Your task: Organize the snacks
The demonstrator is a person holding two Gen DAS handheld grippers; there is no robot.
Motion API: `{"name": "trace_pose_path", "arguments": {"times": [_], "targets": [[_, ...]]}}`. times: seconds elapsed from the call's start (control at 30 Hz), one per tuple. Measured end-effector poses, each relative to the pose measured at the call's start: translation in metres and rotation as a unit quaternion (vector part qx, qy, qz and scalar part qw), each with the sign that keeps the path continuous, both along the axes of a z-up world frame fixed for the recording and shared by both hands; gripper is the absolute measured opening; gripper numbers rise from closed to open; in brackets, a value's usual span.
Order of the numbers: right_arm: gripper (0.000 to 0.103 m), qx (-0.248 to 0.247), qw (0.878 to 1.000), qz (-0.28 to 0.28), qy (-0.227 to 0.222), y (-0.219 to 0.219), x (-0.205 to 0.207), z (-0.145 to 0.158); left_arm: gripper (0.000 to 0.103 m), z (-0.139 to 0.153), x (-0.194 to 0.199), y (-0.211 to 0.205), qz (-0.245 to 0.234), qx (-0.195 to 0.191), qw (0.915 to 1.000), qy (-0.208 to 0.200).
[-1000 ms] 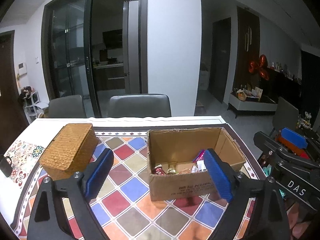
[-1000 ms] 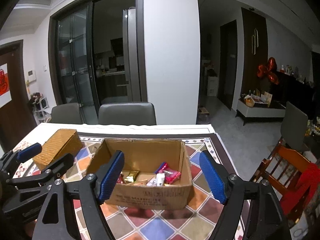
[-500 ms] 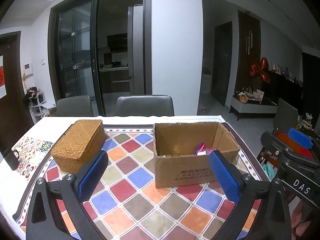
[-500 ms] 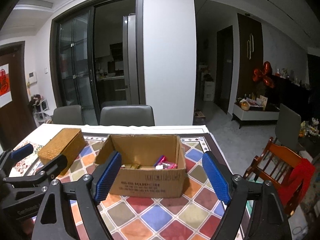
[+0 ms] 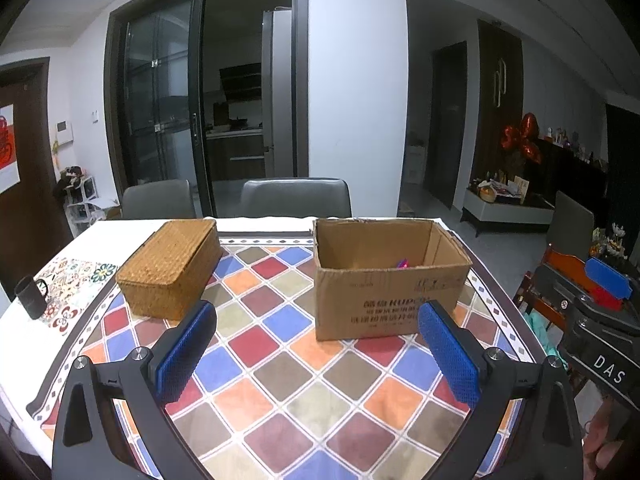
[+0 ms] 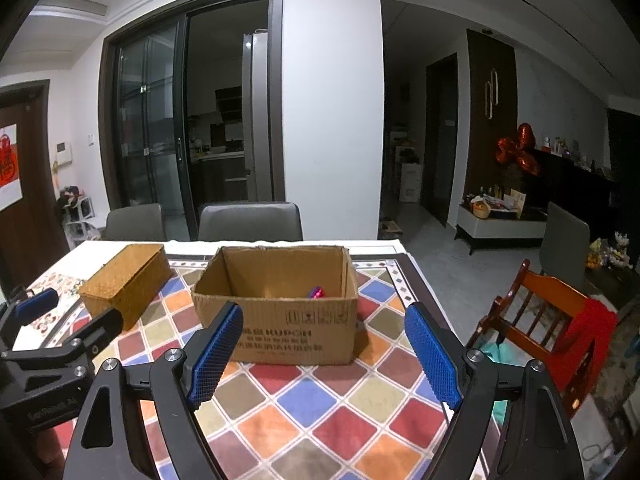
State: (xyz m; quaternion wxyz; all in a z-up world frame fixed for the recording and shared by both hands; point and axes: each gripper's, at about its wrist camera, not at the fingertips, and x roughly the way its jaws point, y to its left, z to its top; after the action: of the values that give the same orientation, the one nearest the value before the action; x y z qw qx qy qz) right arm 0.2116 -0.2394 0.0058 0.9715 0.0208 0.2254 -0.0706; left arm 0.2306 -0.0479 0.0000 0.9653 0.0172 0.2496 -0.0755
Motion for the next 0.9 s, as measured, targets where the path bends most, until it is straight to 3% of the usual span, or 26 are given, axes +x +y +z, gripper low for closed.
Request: {"name": "trace_pose_path", "arguments": {"times": [0.9], "targets": [[0.084,0.003,1.0,-0.012,0.022,0.017,-0.093,-0.043,0.103,-0.031,-0.094,0.019,0.001,0.003,1.0,0.001]]}}
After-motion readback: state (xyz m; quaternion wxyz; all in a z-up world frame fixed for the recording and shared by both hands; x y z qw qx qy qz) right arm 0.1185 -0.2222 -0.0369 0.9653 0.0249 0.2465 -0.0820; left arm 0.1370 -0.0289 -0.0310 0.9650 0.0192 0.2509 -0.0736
